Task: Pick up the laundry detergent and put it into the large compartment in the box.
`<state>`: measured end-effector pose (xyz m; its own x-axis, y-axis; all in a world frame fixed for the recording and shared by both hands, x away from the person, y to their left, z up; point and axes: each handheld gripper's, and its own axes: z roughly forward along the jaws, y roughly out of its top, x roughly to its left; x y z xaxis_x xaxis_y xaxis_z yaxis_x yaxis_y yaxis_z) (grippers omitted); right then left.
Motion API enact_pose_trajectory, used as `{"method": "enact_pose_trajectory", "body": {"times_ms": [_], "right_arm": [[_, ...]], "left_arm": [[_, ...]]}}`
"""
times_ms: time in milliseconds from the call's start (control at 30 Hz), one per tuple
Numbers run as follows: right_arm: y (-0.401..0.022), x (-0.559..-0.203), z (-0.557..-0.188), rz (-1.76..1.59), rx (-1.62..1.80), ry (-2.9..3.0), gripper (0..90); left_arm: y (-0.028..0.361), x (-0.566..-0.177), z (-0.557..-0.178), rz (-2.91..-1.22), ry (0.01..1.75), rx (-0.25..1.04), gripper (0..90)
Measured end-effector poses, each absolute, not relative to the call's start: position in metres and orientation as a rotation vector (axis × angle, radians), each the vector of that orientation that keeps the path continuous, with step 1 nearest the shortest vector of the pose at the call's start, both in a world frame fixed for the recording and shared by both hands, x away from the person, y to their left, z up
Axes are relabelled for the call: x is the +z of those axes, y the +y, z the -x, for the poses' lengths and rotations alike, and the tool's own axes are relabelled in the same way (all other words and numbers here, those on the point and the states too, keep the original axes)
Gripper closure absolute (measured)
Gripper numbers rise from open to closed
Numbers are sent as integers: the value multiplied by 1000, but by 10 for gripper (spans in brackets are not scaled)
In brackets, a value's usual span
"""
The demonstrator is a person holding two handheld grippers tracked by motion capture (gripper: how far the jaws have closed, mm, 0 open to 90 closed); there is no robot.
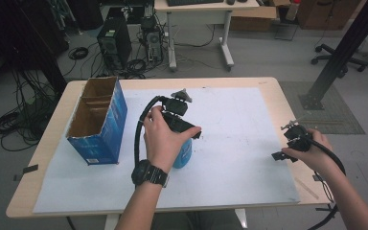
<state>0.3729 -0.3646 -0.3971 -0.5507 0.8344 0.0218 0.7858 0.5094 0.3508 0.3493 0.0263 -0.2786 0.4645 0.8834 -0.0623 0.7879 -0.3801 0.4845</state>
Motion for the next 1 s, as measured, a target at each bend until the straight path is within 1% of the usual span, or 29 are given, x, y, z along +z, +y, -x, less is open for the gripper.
{"method": "enact_pose_trajectory", "body": {"times_ms": [433, 1000], "right_arm": [[-365, -398, -373, -1405, 482, 2599, 141], [-368, -400, -373, -1412, 481, 2597, 141]], "left_arm": [[24, -285, -357, -2337, 1431, 279, 130], [18, -286, -363, -2436, 1431, 255, 183]]}}
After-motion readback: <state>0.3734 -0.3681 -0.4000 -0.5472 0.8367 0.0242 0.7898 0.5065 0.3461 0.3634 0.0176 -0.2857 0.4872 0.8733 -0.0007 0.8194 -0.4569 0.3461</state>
